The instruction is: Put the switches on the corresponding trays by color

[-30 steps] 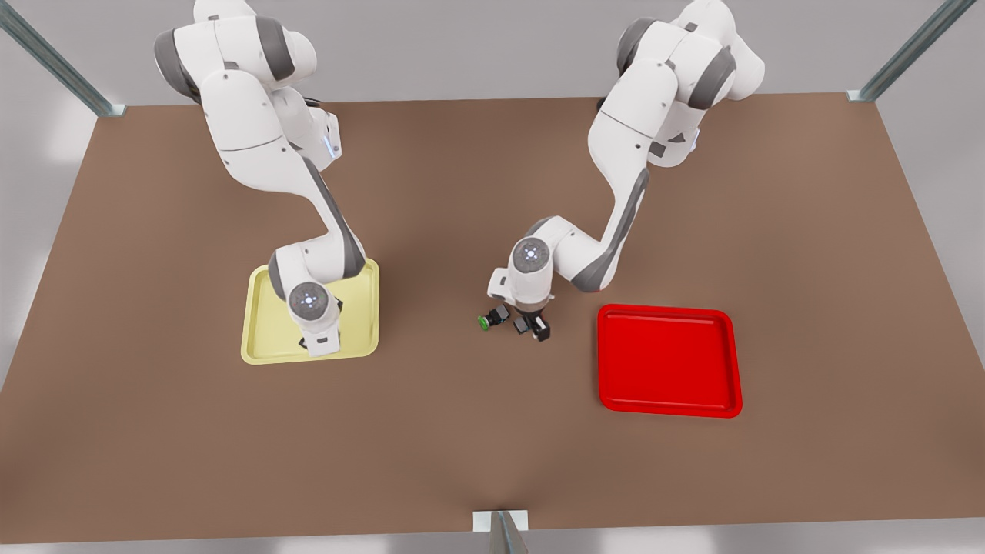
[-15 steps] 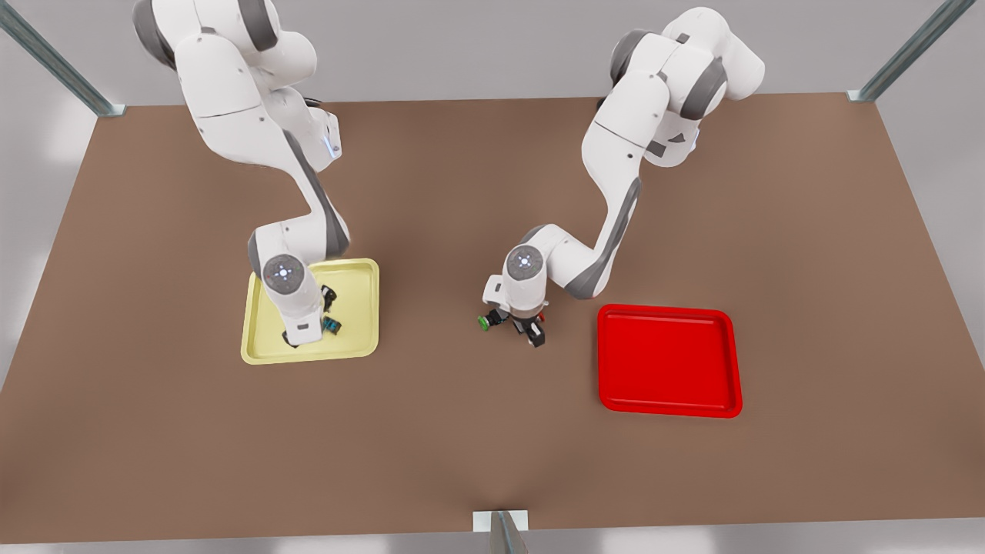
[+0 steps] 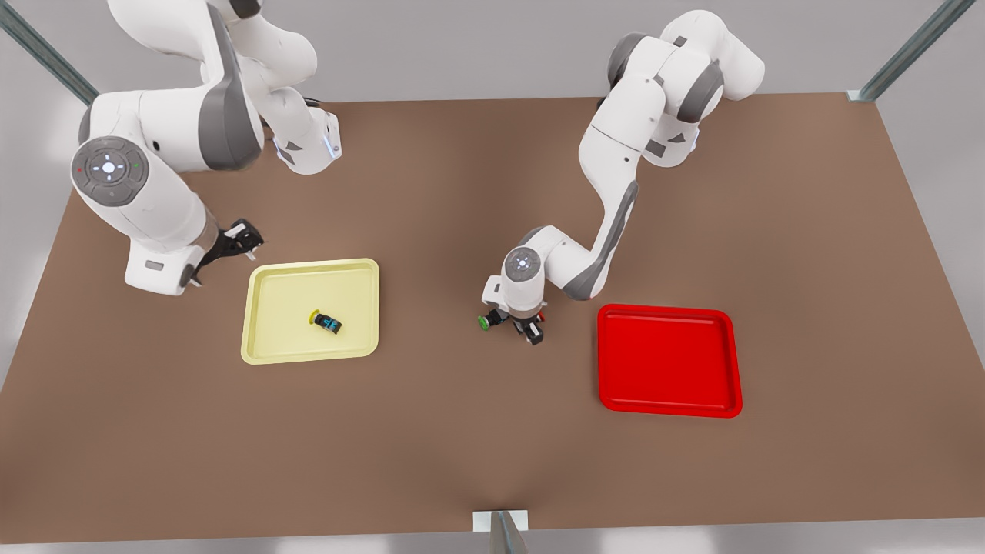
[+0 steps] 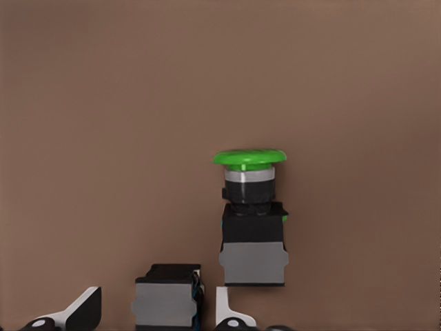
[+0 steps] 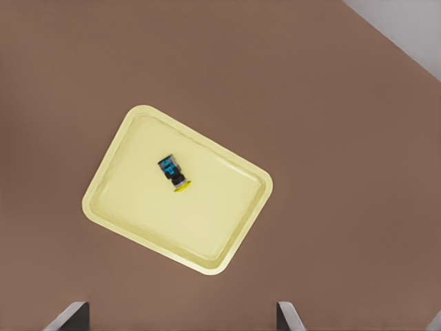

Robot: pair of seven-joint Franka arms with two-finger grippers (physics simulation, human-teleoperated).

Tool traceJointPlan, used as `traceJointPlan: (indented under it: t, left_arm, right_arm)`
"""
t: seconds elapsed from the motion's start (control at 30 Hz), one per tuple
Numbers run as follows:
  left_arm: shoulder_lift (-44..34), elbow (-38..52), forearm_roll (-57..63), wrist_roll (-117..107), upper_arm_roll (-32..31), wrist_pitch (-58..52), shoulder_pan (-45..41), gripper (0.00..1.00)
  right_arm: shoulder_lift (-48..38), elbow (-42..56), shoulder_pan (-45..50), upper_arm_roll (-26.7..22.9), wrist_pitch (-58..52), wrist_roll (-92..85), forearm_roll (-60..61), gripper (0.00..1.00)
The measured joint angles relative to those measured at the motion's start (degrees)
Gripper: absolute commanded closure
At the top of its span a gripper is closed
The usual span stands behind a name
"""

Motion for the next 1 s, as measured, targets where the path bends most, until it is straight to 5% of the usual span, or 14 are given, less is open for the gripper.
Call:
traceJointPlan:
  t: [0.73,1.0]
  left_arm:
    - [-0.09,-0.09,-0.02,-0.33,0.0,-0.09,0.0,0.48]
    - [-0.09,-0.02,0.14,-0.33,0.0,-0.08,0.0,0.48]
  right_arm:
    - [0.61,2.9,-0.8,1.58,-6.17,-0.46,-1.69,0.0]
    - [1.15,2.99,-0.79,1.58,-6.25,-0.46,-2.13,0.0]
